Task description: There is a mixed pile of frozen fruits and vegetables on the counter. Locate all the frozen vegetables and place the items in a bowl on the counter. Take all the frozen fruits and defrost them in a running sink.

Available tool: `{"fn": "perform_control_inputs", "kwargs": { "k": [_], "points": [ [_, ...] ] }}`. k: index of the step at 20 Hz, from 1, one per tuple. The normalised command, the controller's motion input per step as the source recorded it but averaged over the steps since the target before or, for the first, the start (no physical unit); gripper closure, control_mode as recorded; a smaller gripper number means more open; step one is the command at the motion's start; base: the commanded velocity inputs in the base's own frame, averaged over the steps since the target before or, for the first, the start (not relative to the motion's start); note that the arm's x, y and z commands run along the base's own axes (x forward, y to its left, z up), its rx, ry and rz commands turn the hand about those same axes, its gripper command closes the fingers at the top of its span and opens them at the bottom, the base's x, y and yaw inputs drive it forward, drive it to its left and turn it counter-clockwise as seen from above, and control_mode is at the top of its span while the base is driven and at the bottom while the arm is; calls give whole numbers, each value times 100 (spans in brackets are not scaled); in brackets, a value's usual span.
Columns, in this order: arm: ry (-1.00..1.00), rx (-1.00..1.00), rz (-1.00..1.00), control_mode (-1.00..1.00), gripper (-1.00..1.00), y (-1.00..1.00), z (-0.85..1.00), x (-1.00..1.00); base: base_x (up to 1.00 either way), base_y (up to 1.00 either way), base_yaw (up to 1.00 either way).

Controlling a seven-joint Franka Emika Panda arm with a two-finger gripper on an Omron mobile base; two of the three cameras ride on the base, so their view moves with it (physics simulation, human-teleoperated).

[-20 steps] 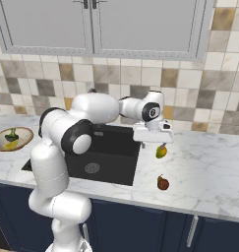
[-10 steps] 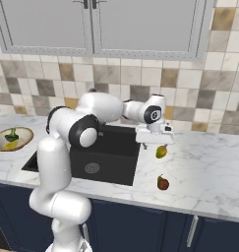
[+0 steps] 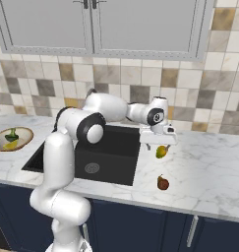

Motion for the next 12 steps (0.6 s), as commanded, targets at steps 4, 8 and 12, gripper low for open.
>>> {"fn": "perform_control_inputs", "kwargs": {
  "k": [4, 8, 12],
  "points": [
    [1, 0, 0, -100, -100, -14, -21, 44, 0, 0, 0],
    [1, 0, 0, -100, -100, -8, -32, 36, 0, 0, 0],
    [0, -1, 0, -100, -100, -7, -39, 19, 0, 0, 0]
  ]
}}
